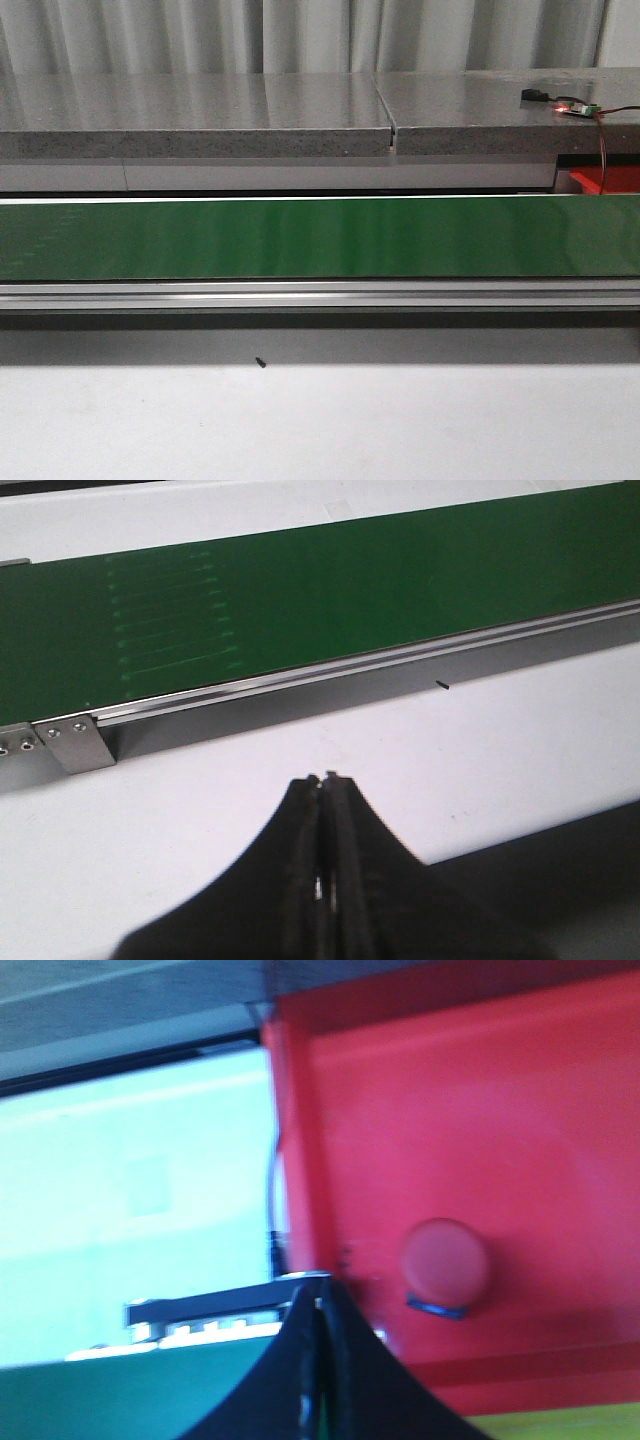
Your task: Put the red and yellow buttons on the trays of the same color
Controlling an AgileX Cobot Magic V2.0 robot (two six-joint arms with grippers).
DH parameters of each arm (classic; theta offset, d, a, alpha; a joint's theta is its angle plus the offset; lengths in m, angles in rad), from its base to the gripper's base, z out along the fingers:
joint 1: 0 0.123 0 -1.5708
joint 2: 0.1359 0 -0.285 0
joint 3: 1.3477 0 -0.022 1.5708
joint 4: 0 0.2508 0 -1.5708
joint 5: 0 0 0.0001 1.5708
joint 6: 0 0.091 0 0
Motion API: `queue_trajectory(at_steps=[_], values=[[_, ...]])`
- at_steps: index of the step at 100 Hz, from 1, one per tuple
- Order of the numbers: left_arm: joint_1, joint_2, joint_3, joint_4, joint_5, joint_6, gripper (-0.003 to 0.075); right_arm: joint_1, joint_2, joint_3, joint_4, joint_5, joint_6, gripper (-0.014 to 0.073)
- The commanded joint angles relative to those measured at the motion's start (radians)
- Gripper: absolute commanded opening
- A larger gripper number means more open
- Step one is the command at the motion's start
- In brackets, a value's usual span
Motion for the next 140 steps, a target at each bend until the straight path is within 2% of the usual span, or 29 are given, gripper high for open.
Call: queue_trajectory(at_steps=[1, 32, 85, 92, 104, 111, 123, 140], values=[[-0.009, 0.010, -0.025, -0.012, -0.062, -0.005, -0.0019, 0.039, -0.102, 0.011, 0.019, -0.057, -0.019, -0.0060], [-0.009, 0.010, -0.025, -0.012, -0.062, -0.005, -0.0019, 0.155, -0.294, 0.158, -0.019, -0.080, -0.019, -0.0060], [-0.009, 0.010, -0.025, -0.012, -0.062, -0.005, -0.0019, 0.162, -0.603, 0.375, -0.042, -0.075, -0.012, -0.0060], [-0.009, 0.010, -0.025, -0.012, -0.062, -0.005, -0.0019, 0.176, -0.630, 0.400, -0.096, -0.083, 0.050, -0.0060], [-0.009, 0.010, -0.025, -0.012, -0.062, -0.005, -0.0019, 0.259, -0.678, 0.446, -0.315, -0.087, 0.270, -0.0060], [-0.009, 0.010, -0.025, -0.012, -0.062, -0.005, -0.0019, 0.315, -0.705, 0.473, -0.393, -0.079, 0.350, -0.0060], [-0.009, 0.010, -0.025, -0.012, -0.062, -0.005, -0.0019, 0.387, -0.755, 0.531, -0.410, -0.083, 0.369, -0.0060], [-0.009, 0.010, -0.025, -0.012, -0.062, -0.005, -0.0019, 0.399, -0.852, 0.629, -0.410, -0.082, 0.369, -0.0060]])
